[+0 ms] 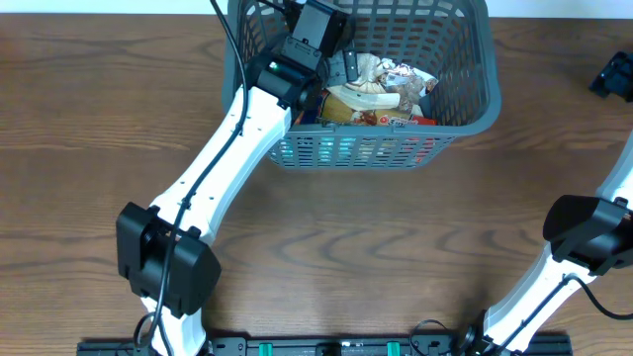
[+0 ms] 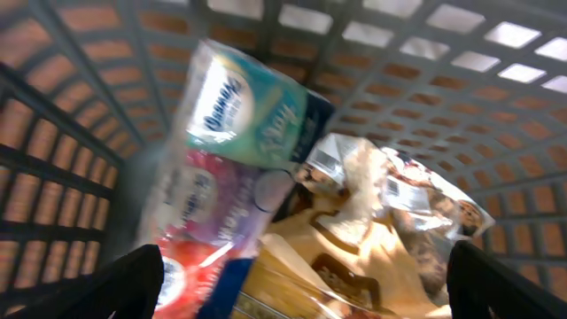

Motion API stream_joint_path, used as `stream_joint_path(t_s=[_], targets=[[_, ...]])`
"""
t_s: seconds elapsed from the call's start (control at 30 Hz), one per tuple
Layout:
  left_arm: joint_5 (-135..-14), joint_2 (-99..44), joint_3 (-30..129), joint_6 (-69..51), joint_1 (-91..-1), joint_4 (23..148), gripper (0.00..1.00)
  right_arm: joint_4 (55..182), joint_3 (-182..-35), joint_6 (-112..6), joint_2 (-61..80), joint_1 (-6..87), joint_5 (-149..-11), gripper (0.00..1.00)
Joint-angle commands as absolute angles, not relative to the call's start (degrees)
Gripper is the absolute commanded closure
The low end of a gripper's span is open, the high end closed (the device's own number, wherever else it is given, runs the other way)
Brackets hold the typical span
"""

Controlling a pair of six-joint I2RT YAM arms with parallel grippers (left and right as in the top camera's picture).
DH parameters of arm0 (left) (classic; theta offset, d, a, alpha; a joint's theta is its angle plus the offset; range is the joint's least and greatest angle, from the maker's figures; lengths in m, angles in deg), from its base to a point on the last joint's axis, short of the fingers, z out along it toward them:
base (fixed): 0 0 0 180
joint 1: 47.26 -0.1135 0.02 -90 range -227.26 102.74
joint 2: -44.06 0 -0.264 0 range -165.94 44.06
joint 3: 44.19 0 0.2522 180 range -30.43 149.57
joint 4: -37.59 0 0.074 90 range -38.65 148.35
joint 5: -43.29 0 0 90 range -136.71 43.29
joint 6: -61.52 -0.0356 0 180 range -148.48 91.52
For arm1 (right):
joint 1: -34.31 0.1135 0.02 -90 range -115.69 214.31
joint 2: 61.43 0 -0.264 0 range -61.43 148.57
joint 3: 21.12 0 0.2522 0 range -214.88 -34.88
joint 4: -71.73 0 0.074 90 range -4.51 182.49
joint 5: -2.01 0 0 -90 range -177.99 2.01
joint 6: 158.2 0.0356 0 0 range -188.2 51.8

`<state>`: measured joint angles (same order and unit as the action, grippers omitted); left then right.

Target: Pack container

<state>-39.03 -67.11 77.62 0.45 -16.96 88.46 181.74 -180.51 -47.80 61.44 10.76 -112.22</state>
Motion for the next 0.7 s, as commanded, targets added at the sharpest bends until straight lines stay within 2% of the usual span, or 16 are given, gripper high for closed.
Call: stream_joint_path(t_s=[0.0, 0.3, 0.5, 0.57, 0.67], targets=[[-30.7, -61.3, 81.2, -3.3, -17.6, 88.4, 0.11, 181.7, -180.3, -47.0, 61.5, 10.7, -113.0, 0.01], [-19.9, -46.2, 85.3, -8.6, -20.4, 91.3, 0.1, 181.7, -180.3, -47.0, 61.5, 10.7, -113.0, 0.01], [-18.8, -34.3, 85.3, -13.0, -21.1, 103.8, 0.1, 181.7, -180.3, -47.0, 61.5, 10.7, -113.0, 0.01], [-18.9, -30.7, 85.3, -13.2, -21.1, 109.5, 0.0, 181.7, -180.3, -47.0, 61.5, 10.7, -113.0, 0.01], [-19.2, -26.2, 85.3, -11.2, -21.0, 116.6, 0.01, 181.7, -180.3, -47.0, 61.5, 10.7, -113.0, 0.01]])
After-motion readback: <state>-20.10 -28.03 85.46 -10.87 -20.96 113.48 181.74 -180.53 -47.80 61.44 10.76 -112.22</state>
